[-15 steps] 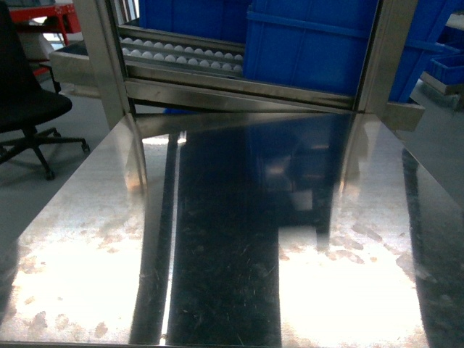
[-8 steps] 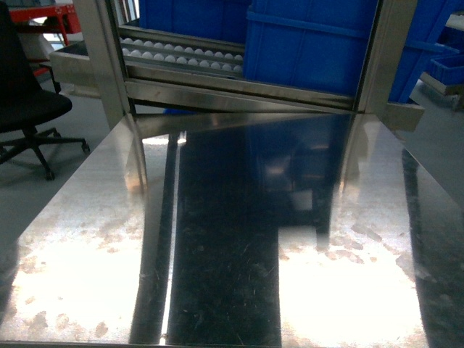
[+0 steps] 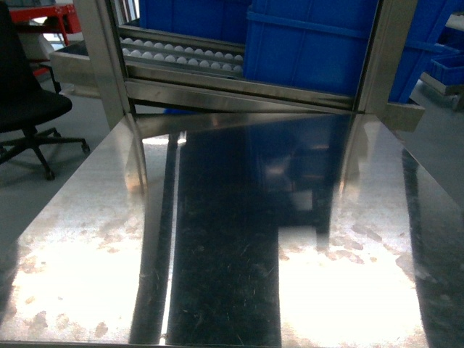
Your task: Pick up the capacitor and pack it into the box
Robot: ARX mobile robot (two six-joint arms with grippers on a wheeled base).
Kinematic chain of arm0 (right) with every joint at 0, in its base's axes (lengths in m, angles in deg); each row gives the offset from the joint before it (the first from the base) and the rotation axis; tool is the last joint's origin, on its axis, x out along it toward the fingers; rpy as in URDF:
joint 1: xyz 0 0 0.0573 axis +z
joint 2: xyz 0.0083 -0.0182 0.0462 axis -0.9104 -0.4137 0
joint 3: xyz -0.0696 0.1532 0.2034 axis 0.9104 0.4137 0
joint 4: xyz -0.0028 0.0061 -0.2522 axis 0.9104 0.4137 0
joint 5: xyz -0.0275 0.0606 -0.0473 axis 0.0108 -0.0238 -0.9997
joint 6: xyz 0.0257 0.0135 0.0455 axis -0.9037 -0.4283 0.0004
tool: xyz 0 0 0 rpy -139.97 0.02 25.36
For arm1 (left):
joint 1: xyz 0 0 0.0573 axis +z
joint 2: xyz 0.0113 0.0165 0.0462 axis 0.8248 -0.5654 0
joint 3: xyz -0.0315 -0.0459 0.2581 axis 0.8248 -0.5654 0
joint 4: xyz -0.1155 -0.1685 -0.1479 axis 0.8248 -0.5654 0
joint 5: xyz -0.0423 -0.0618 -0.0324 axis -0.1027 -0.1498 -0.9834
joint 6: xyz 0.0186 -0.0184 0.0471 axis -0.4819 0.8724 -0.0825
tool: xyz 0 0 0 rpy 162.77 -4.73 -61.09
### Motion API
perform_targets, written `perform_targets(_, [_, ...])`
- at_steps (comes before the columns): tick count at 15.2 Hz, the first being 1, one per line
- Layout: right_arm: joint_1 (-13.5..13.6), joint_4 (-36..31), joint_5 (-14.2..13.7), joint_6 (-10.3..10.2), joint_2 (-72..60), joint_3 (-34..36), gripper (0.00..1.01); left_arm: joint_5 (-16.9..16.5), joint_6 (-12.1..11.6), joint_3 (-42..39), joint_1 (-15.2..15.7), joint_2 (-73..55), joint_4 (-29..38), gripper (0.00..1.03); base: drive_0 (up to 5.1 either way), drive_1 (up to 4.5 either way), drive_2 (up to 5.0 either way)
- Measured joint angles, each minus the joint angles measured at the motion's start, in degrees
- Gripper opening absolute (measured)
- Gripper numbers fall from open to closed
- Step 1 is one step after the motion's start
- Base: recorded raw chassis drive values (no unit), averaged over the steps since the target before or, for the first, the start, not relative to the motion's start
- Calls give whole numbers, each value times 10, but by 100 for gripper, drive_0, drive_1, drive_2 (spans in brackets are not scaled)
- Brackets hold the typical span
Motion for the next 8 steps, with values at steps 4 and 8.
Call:
perform_targets(4, [0, 0, 0, 0, 0, 0, 98, 0, 0, 1, 0, 119, -128, 45, 0, 0, 0])
perform_targets(8, [0, 0, 0, 0, 0, 0, 98, 0, 0, 0, 0, 176, -194, 45, 0, 0, 0])
